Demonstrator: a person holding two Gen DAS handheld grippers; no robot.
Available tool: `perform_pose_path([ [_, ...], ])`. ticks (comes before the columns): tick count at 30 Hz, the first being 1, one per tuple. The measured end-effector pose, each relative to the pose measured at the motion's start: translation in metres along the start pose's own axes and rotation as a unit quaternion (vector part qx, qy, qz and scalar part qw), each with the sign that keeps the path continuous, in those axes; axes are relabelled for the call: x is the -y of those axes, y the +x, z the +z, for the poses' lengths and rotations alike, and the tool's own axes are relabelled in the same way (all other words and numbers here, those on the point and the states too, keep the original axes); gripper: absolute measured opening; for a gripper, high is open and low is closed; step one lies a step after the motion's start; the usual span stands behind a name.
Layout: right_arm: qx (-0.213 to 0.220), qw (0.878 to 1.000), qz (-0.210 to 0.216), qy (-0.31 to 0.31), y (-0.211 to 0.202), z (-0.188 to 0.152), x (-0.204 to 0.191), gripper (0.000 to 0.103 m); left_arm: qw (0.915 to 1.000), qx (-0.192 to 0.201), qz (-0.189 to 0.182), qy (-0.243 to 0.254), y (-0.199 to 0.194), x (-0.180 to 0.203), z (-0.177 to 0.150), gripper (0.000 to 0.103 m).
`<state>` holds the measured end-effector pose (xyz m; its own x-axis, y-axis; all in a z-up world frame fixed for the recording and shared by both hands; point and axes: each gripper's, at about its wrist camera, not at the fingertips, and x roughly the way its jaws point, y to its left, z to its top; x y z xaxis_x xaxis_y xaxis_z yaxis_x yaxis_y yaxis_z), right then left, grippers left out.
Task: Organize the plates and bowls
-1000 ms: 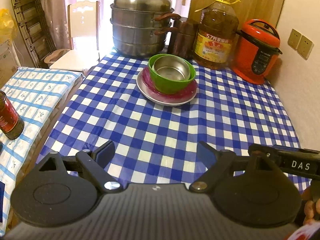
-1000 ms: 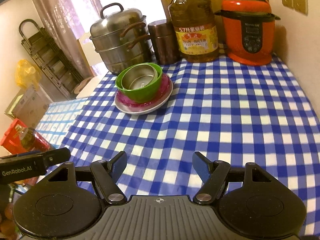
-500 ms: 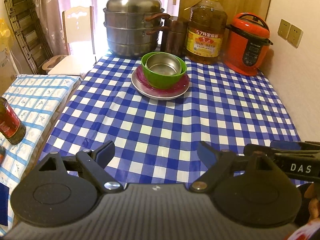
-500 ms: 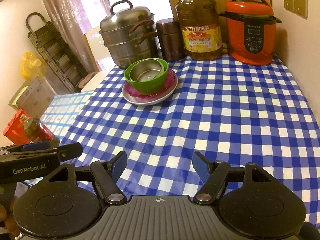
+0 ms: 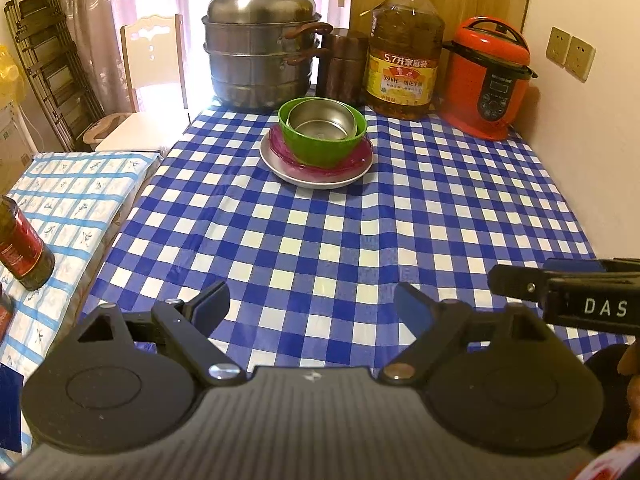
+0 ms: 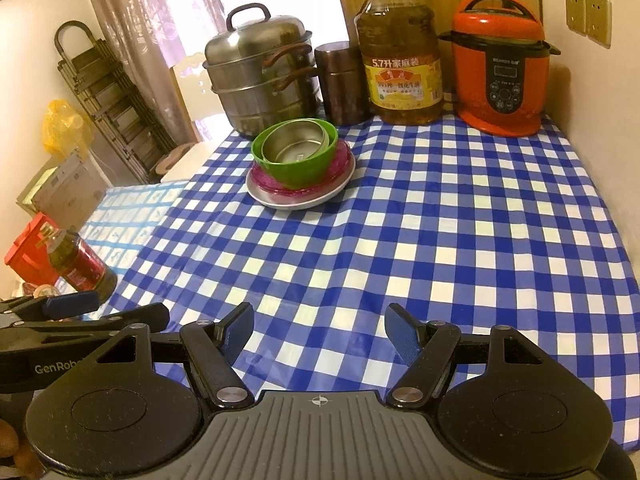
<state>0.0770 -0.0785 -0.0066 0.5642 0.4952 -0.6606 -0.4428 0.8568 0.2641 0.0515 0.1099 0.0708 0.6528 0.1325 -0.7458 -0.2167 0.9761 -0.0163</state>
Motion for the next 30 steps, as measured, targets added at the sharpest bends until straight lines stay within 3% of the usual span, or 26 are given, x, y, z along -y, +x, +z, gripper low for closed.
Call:
perform_pose_path([
  [30,0.002,1.0,-0.005,-0.003,-0.001,0.0001,0.0017,0.072,1.0,0.002,-0.004,-0.004,-0.0025,0.0025,0.0004,0.088],
])
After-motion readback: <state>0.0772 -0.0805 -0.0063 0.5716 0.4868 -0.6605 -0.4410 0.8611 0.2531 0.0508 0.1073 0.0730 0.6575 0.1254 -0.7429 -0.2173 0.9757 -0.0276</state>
